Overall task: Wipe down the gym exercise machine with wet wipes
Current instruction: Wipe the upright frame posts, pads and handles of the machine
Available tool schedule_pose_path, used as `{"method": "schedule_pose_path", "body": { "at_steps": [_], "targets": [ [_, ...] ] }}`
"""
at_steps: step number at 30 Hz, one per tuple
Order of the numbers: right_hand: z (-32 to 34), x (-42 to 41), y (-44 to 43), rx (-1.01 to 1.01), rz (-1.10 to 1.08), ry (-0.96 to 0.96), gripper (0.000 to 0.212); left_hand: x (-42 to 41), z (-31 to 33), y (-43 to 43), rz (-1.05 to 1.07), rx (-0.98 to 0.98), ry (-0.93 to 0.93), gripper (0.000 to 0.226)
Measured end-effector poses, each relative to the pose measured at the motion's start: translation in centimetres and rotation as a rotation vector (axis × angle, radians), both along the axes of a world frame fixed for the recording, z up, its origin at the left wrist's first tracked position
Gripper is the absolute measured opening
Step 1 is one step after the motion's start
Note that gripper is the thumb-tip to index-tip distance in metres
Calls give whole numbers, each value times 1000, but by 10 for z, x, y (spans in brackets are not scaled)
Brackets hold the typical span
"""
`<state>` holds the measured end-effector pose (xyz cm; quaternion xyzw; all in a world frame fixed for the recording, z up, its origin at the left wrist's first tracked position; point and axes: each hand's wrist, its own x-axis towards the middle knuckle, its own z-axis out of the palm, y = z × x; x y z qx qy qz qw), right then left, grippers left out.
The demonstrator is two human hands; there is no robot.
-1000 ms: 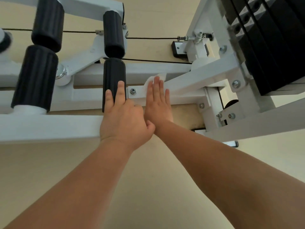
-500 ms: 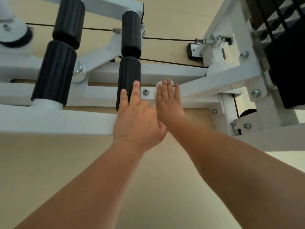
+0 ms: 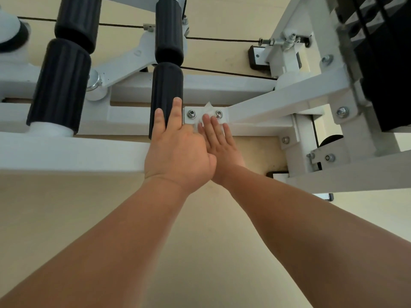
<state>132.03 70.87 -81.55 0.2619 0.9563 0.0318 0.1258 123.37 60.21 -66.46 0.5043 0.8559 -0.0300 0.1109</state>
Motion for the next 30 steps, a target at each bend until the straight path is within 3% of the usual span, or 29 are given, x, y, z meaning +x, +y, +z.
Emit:
{"method": "schedule_pose_path", "body": {
  "at_steps": [10, 17, 21, 25, 27, 30],
  "targets": [
    [4, 53, -21, -300, -433, 92, 105, -3, -1, 1, -30, -14, 46, 51],
    [39, 63, -29, -406, -286, 246, 87, -4, -1, 1, -30, 5, 33, 50],
    [80, 76, -30, -483, -340, 400, 76, -3, 3, -6, -85, 67, 12, 48],
    [144, 98, -44, -567, -420, 535, 73, 3, 10, -24, -142, 242, -167, 45],
    [182, 107, -53, -604, -452, 588, 70, 22, 26, -41, -68, 349, -271, 34],
    [233, 122, -73, -622, -496, 539, 63, 52, 60, -77, 223, 185, -523, 41]
  ]
}}
